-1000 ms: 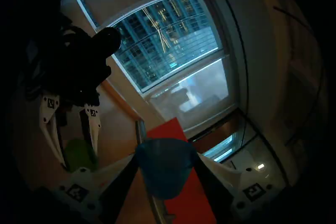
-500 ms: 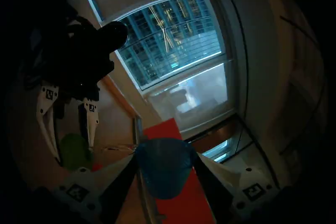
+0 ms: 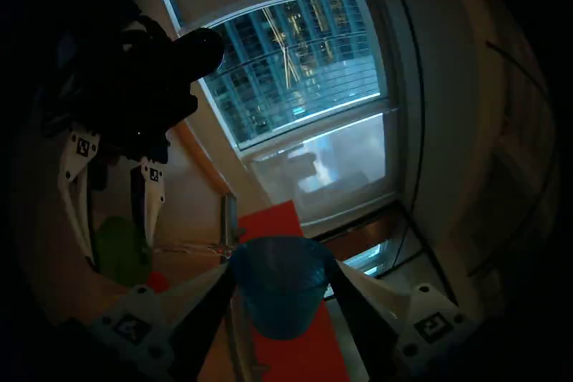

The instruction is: Pour water

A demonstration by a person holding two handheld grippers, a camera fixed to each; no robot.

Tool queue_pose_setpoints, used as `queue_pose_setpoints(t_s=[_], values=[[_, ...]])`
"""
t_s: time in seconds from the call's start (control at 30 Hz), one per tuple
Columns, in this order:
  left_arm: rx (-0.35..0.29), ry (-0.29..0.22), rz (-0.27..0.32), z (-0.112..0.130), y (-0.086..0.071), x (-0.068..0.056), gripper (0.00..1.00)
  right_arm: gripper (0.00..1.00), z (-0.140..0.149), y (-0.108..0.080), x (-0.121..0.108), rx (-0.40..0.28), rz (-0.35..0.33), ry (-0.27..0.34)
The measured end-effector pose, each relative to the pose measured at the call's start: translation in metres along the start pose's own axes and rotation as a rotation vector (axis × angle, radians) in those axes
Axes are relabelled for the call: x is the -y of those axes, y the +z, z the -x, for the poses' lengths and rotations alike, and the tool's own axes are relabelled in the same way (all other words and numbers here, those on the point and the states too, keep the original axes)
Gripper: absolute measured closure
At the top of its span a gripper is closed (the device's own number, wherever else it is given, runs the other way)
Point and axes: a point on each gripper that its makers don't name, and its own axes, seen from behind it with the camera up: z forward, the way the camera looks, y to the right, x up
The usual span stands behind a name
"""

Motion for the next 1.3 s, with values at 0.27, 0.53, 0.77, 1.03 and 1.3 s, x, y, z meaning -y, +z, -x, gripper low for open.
queue_pose_setpoints(t_s=[0.27,0.53,0.77,1.03,1.3], values=[[-0.002,0.002,-0.002,-0.001,0.0,0.001,0.12,0.09,0.0,0.0,-0.005,0.004,0.006,-0.037],[-0.008,0.004,-0.002,-0.004,0.0,0.003,0.12,0.09,0.0,0.001,-0.007,0.009,0.006,-0.079],[-0.011,0.005,-0.003,-0.004,0.0,0.003,0.12,0.09,-0.003,0.003,-0.012,0.011,0.012,-0.111],[-0.009,0.007,-0.003,-0.004,0.0,0.003,0.12,0.09,-0.006,0.005,-0.015,0.014,0.015,-0.15],[-0.011,0.01,0.002,-0.005,0.0,0.001,0.12,0.09,-0.009,0.007,-0.022,0.015,0.029,-0.185]])
